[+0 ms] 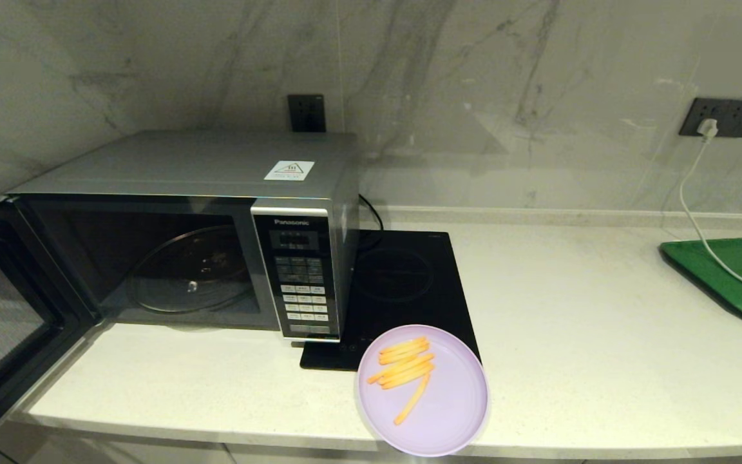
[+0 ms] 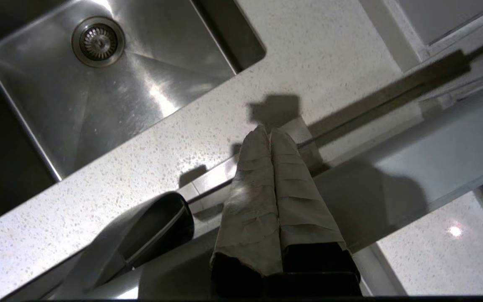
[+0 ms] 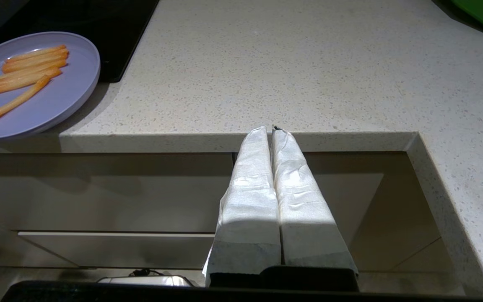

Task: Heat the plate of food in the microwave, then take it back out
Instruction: Close the microwave oven

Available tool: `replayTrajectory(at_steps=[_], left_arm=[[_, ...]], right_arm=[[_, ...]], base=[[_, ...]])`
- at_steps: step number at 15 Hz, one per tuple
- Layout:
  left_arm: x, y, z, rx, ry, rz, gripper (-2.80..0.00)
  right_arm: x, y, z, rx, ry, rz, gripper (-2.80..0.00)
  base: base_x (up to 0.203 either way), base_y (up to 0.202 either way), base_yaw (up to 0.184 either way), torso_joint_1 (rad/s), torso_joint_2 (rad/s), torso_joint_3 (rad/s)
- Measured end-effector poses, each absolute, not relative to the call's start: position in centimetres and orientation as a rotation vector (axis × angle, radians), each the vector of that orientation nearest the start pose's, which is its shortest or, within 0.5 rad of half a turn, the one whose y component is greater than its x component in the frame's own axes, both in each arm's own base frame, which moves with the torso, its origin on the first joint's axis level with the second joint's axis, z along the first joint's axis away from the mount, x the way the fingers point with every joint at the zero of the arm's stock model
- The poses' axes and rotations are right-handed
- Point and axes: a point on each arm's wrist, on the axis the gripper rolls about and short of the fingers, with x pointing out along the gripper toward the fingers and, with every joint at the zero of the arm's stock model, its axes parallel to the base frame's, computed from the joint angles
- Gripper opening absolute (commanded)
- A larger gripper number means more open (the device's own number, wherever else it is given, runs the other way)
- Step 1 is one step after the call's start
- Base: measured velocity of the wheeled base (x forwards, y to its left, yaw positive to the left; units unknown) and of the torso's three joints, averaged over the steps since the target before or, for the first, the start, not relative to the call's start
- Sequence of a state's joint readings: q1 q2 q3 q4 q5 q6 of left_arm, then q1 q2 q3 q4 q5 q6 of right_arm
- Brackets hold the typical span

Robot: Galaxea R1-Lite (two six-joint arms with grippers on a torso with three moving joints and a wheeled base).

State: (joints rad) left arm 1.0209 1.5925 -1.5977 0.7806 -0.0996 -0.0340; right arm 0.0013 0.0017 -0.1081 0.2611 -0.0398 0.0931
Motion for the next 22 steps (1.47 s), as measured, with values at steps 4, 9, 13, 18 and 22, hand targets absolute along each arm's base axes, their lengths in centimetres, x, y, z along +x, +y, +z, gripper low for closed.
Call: replayTrajectory(at_steps=[4, 9, 13, 18, 22], left_arm=[[13.5, 20.8, 29.3, -0.475, 0.713, 0.863, -2.8], [13.5, 17.6, 29.1, -0.456, 0.726, 0.789, -2.8], [13.5, 11.8, 28.6, -0.417, 0.739, 0.638, -2.8], [13.7, 3.7, 27.1, -0.316, 0.784, 0.451, -2.8], [13.0, -2.7, 26.4, -0.259, 0.755, 0.288, -2.8]], right_arm=[[-3.3, -0.1, 7.8, 0.09, 0.152, -0.046, -2.8], [-3.3, -0.1, 7.8, 0.089, 0.152, -0.046, -2.8], [-3.3, -0.1, 7.8, 0.089, 0.152, -0.045, -2.8], [-3.3, -0.1, 7.8, 0.089, 0.152, -0.046, -2.8], [-3.3, -0.1, 7.8, 0.09, 0.152, -0.045, -2.8]], base=[[0.0, 0.0, 0.0, 0.0, 0.0, 0.0], [0.0, 0.0, 0.0, 0.0, 0.0, 0.0], [0.0, 0.0, 0.0, 0.0, 0.0, 0.0], [0.0, 0.0, 0.0, 0.0, 0.0, 0.0], [0.0, 0.0, 0.0, 0.0, 0.0, 0.0]])
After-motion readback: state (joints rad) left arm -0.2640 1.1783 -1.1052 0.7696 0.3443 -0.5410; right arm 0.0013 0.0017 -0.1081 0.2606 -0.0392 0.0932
